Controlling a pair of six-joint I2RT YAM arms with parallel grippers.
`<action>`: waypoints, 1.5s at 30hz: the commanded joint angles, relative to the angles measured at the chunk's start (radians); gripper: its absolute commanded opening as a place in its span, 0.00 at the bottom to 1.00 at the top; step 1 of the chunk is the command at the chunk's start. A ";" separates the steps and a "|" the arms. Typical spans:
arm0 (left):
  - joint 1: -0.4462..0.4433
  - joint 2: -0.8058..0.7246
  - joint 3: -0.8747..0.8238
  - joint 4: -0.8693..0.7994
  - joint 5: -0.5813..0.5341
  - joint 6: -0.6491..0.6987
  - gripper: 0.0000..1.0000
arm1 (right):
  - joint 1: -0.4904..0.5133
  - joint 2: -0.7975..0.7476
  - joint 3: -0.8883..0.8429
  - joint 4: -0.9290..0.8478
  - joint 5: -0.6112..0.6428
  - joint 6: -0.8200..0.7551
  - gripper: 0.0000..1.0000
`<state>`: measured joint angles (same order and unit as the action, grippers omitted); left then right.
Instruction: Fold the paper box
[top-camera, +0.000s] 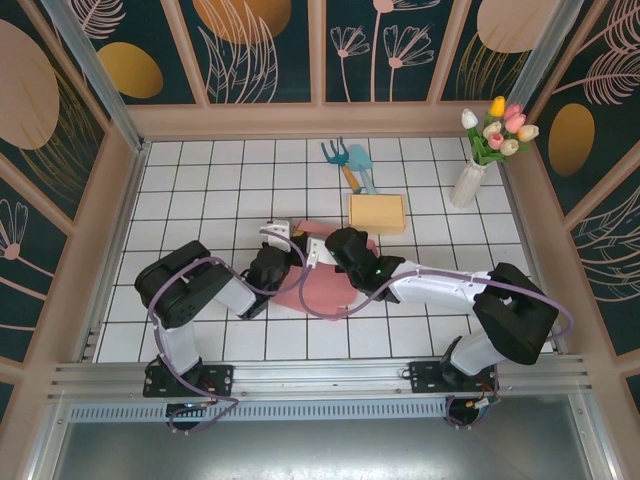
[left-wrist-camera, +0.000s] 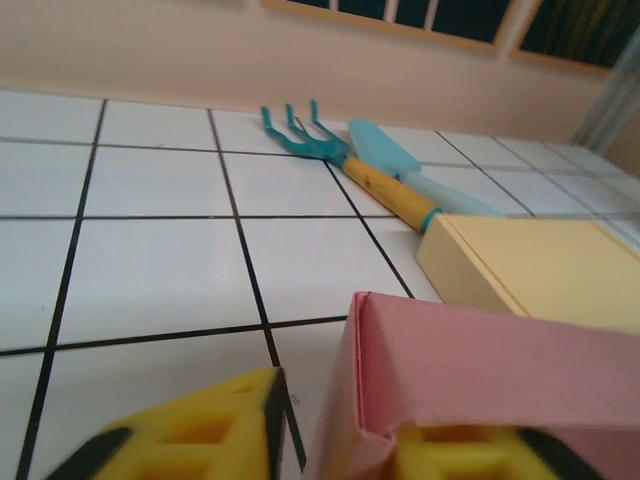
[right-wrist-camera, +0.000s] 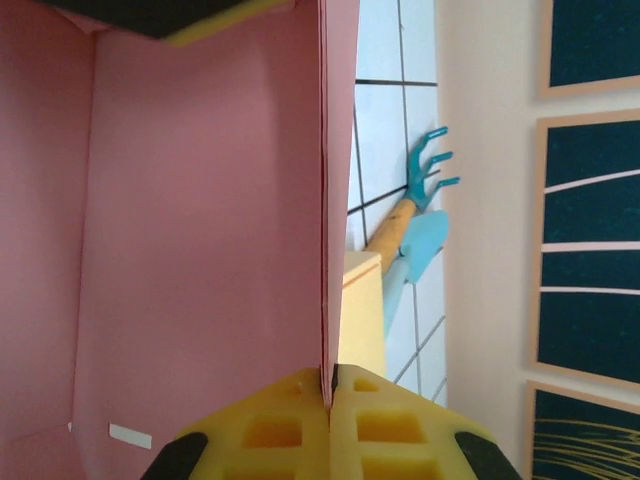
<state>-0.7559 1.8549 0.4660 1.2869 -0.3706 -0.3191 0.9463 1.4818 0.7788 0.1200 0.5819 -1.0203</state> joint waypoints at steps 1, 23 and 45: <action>0.041 -0.021 -0.071 0.059 0.050 0.061 0.46 | -0.009 -0.038 0.013 -0.045 0.050 0.076 0.00; 0.033 -0.082 -0.211 0.200 0.219 0.100 0.53 | 0.000 0.000 0.013 0.010 -0.017 0.142 0.00; 0.031 0.021 -0.121 0.177 0.025 0.079 0.14 | 0.004 -0.127 -0.026 0.048 -0.164 0.252 0.37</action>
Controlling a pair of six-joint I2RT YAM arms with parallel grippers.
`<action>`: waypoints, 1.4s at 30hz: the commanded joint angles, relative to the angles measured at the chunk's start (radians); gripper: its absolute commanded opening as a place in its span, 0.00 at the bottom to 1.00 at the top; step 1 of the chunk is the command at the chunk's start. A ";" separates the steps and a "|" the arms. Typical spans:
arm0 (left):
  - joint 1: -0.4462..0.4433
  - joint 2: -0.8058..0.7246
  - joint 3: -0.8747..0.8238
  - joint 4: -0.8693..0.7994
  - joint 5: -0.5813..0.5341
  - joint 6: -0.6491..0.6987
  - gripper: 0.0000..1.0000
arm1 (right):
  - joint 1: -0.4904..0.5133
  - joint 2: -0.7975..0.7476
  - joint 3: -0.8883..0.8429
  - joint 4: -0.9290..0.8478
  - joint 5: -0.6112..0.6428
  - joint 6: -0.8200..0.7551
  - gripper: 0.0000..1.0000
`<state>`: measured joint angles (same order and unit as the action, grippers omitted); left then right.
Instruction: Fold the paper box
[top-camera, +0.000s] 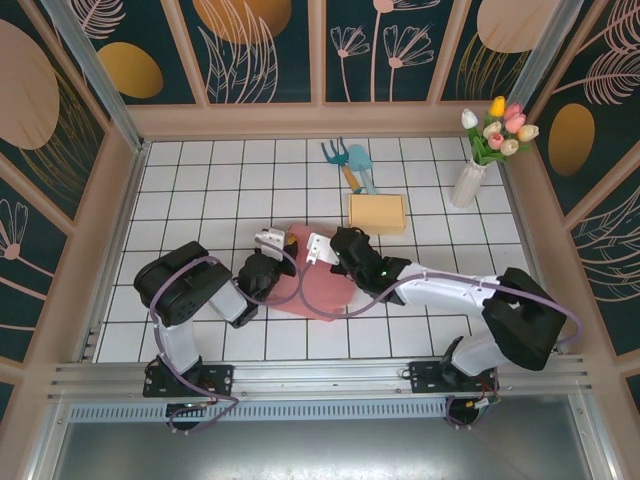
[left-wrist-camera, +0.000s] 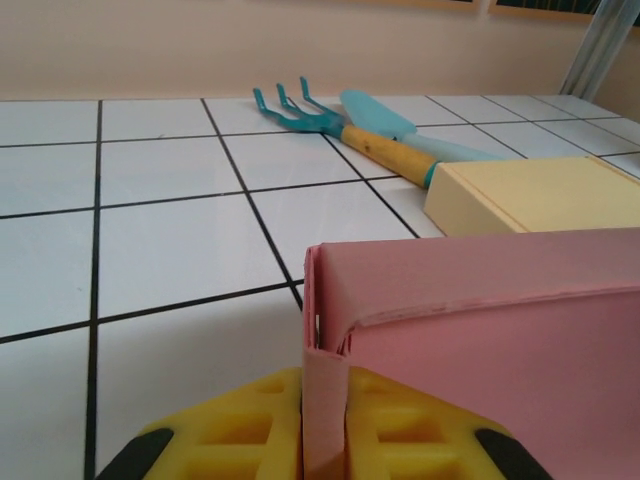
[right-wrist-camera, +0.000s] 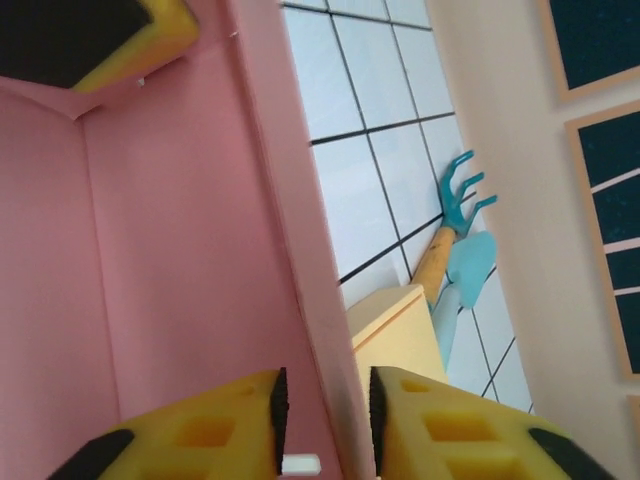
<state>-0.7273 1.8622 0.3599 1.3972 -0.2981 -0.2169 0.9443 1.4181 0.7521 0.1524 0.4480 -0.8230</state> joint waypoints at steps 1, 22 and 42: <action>0.003 0.017 -0.020 0.073 -0.061 -0.028 0.13 | 0.006 -0.085 0.002 0.013 -0.035 0.068 0.46; 0.002 0.048 -0.013 0.188 -0.161 0.008 0.16 | -0.148 -0.331 -0.050 0.038 -0.286 1.196 0.99; 0.002 0.133 0.034 0.190 -0.178 0.043 0.18 | 0.000 -0.083 -0.068 0.239 -0.197 1.290 0.99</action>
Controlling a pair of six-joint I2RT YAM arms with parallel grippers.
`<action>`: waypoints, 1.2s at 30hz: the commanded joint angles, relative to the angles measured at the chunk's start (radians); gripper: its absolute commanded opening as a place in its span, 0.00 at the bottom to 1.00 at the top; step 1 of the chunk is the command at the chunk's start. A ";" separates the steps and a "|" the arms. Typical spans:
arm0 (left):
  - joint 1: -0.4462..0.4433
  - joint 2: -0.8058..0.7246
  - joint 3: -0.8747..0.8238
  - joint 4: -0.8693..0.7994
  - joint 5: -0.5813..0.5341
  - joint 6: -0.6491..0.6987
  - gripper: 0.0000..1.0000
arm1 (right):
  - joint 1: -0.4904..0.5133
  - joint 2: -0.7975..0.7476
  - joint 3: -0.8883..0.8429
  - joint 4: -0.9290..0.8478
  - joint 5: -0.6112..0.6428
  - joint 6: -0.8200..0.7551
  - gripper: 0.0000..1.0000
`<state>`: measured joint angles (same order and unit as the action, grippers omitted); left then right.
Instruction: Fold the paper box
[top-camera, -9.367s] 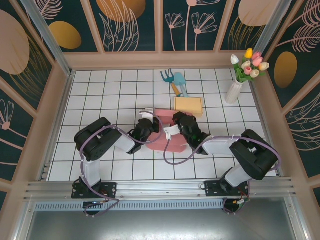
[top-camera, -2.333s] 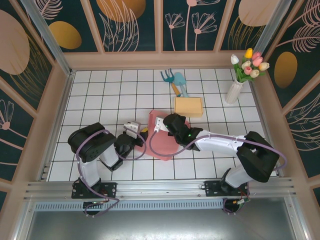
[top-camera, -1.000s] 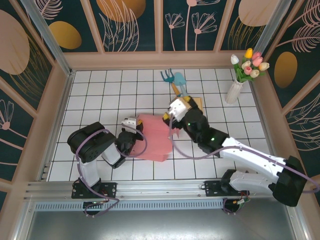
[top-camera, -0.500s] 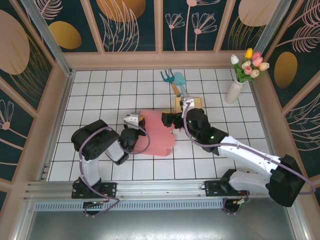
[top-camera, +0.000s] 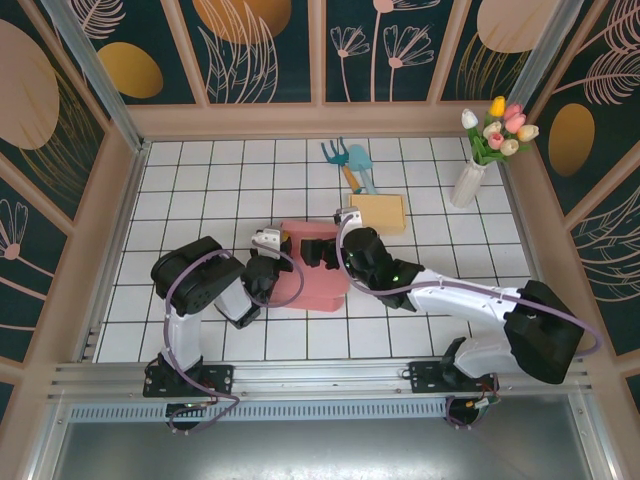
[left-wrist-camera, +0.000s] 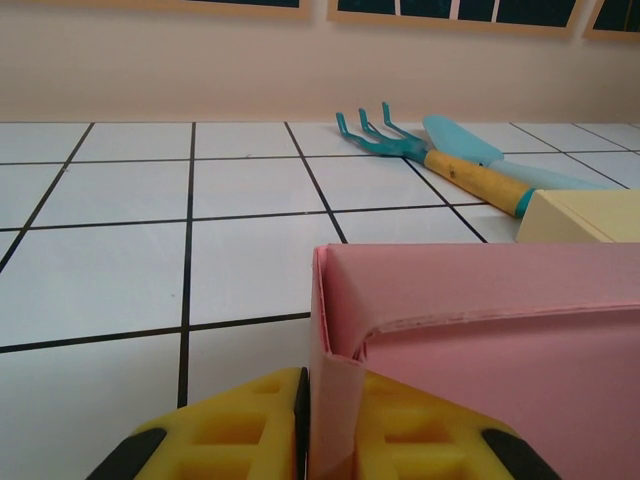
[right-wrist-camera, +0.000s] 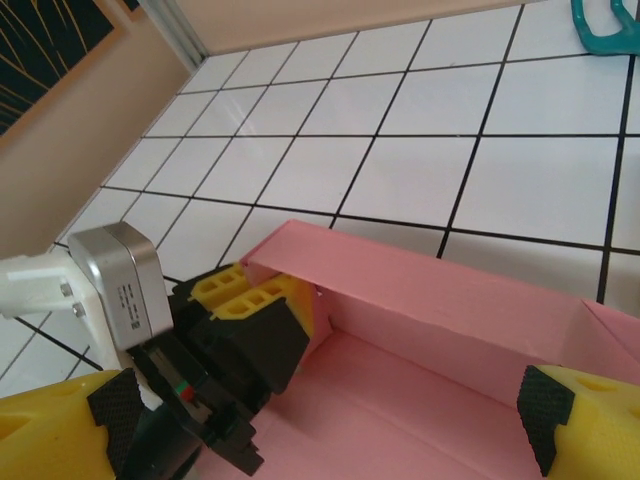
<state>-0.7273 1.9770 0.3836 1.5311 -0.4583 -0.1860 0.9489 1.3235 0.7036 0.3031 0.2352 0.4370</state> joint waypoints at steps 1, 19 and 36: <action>0.002 0.020 0.011 0.059 -0.016 0.013 0.18 | -0.010 0.016 -0.018 0.093 0.014 0.031 0.99; 0.003 0.029 0.000 0.092 -0.008 0.010 0.18 | -0.088 0.119 -0.076 0.163 0.025 0.110 0.99; 0.002 0.030 -0.002 0.094 -0.003 0.013 0.18 | -0.067 0.154 -0.107 0.360 -0.084 0.097 0.99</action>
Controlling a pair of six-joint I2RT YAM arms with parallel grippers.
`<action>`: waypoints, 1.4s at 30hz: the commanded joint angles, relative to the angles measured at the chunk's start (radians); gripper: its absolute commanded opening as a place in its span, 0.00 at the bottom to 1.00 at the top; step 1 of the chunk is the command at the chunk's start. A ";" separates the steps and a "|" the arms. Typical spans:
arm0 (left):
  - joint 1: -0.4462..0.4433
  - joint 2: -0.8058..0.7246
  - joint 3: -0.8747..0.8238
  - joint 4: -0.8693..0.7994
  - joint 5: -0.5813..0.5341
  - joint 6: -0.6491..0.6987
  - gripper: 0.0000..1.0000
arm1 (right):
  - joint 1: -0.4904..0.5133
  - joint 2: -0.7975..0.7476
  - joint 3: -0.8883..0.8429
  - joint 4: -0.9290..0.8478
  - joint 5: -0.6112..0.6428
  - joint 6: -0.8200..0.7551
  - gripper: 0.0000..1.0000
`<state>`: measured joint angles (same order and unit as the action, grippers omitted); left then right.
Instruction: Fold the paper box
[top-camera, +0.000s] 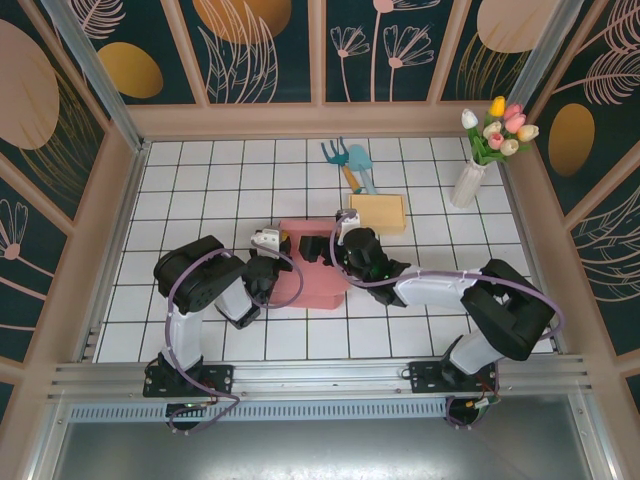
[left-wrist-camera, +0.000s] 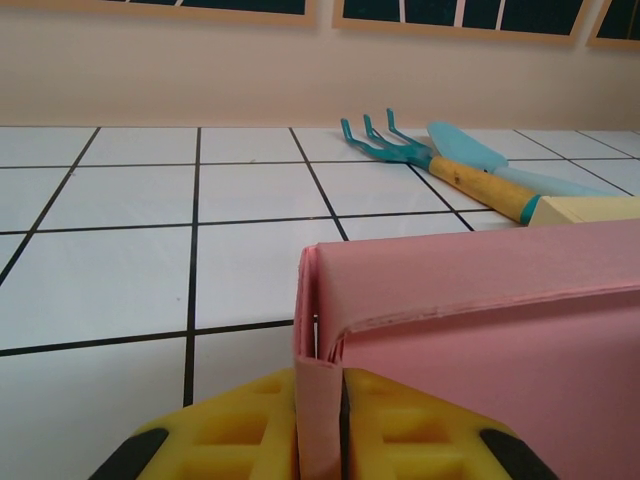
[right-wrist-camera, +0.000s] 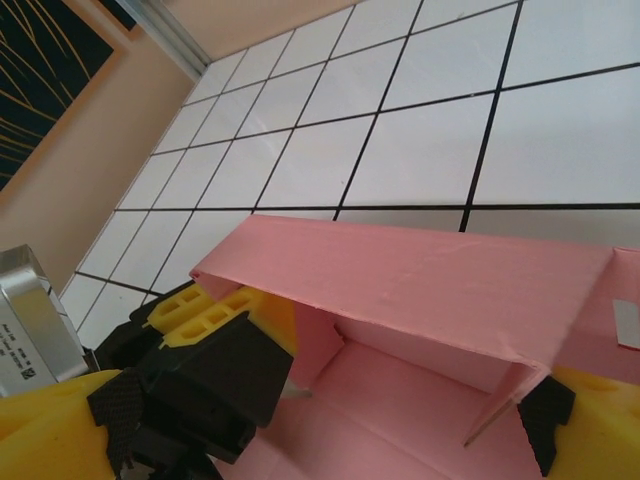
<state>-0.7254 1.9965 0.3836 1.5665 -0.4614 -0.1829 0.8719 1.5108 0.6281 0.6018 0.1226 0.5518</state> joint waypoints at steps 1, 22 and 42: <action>0.001 0.010 0.000 0.058 0.000 0.010 0.18 | 0.011 -0.042 -0.044 0.059 0.036 -0.018 0.99; 0.001 0.005 0.011 0.033 -0.006 0.007 0.18 | -0.005 0.029 -0.120 -0.017 0.146 -0.012 0.99; 0.000 0.003 0.012 0.022 -0.007 0.013 0.18 | 0.074 0.055 -0.091 0.100 0.061 -0.188 0.99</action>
<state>-0.7254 1.9965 0.3866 1.5646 -0.4606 -0.1795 0.9382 1.6238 0.5293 0.7212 0.1455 0.3965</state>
